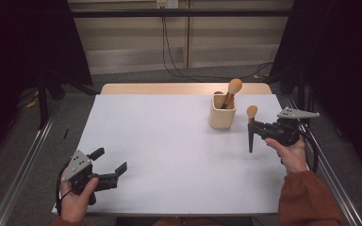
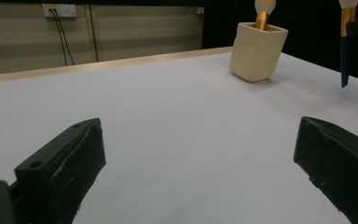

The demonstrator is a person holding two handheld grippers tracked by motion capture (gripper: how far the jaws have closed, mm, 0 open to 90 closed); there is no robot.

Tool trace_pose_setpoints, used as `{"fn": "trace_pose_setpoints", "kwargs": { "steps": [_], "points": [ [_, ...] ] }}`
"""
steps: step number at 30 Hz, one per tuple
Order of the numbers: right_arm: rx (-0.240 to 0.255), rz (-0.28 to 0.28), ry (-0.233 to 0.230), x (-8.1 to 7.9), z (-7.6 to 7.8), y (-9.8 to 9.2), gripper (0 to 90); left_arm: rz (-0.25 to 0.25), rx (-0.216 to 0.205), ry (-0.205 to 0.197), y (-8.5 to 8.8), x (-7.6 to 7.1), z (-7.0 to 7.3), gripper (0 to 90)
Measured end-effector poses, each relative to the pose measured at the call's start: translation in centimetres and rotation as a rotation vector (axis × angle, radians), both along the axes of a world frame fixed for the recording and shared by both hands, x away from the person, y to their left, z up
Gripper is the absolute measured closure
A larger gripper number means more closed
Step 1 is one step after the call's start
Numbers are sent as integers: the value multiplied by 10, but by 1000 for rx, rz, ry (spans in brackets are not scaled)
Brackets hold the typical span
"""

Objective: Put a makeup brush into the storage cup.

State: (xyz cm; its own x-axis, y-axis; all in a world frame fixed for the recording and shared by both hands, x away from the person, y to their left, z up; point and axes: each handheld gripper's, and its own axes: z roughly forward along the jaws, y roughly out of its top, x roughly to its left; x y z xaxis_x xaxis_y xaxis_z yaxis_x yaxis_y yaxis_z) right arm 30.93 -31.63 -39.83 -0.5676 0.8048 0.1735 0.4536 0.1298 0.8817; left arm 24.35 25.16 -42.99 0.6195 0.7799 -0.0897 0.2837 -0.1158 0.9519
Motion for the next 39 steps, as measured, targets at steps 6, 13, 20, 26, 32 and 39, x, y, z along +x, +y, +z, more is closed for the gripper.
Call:
{"fn": "trace_pose_setpoints", "kwargs": {
  "steps": [6, 13, 20, 26, 32, 39],
  "points": [
    [34, -8, -40, -3, 0, 0, 724, -1, 1, 0, 0, 0, 0, 20],
    [66, -17, -79, -7, -6, 3, 724, -2, 0, 0, 0, 0, 0, 20],
    [101, -29, -120, -9, -3, 5, 724, -11, 0, -3, -1, 0, 0, 20],
    [116, -22, -153, -8, 4, 10, 724, -9, -3, -2, -1, 0, 0, 20],
    [124, -18, -165, -5, 9, 14, 724, -10, -1, -2, -1, 0, 0, 20],
    [129, 4, -191, 4, 24, 23, 724, -6, -3, 0, -1, 0, 0, 20]
  ]
}}
